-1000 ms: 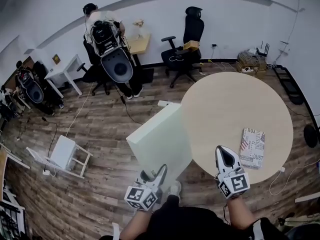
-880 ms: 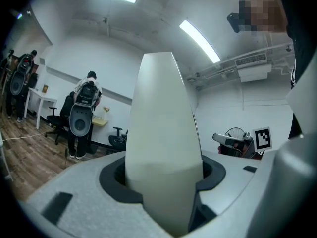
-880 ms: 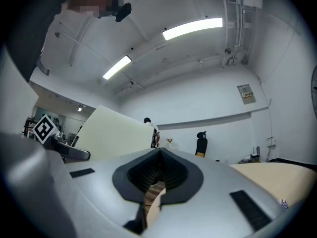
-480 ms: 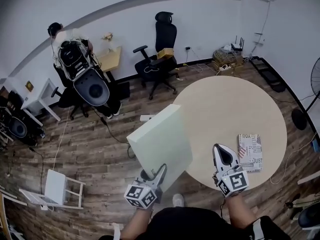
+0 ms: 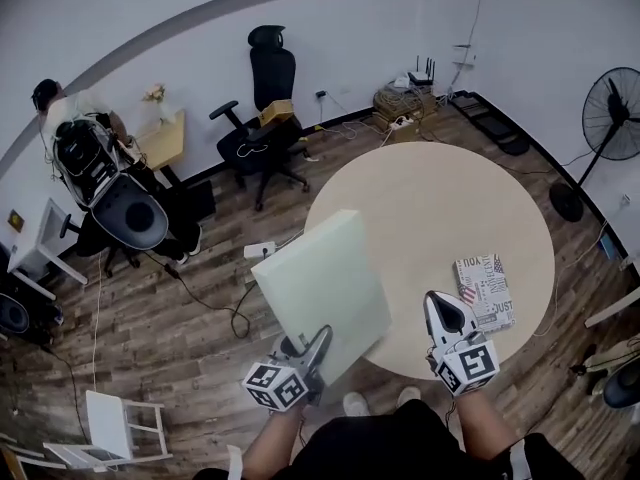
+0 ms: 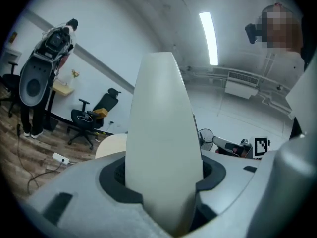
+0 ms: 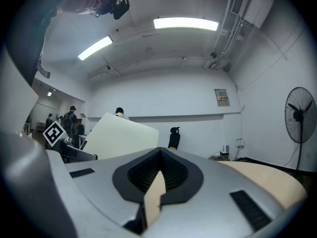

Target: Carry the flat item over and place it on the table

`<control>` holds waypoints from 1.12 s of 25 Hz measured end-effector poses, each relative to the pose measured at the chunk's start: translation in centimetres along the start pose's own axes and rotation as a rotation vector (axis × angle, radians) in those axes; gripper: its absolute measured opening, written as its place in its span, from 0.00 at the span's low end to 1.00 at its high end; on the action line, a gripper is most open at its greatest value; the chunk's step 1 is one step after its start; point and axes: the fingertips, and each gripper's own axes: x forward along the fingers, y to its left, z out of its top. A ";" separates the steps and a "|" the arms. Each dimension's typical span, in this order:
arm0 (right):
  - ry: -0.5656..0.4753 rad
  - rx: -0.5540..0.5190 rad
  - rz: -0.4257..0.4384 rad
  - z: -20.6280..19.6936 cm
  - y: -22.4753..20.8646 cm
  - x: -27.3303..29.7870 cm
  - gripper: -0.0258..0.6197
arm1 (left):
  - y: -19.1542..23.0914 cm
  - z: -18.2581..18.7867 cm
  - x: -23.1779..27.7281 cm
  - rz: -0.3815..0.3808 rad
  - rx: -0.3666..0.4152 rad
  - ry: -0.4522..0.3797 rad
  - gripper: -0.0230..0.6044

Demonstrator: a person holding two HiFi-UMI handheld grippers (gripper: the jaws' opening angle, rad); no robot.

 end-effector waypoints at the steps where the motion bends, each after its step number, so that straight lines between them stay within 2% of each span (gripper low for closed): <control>1: 0.009 0.003 -0.014 -0.3 -0.8 -0.2 0.04 | -0.2 -0.4 0.9 -0.017 -0.016 0.013 0.43; 10: 0.077 0.007 -0.089 -1.7 -6.3 -1.8 0.04 | -2.6 -4.6 8.2 -0.140 -0.100 0.148 0.43; 17: 0.133 0.021 -0.137 -3.5 -9.9 -2.8 0.04 | -3.8 -9.0 12.6 -0.197 -0.274 0.250 0.43; 24: 0.172 0.046 -0.163 -5.2 -12.4 -3.7 0.04 | -3.9 -13.3 15.8 -0.207 -0.452 0.325 0.43; 28: 0.197 0.061 -0.177 -6.5 -13.4 -4.0 0.04 | -4.1 -15.9 17.5 -0.235 -0.499 0.395 0.43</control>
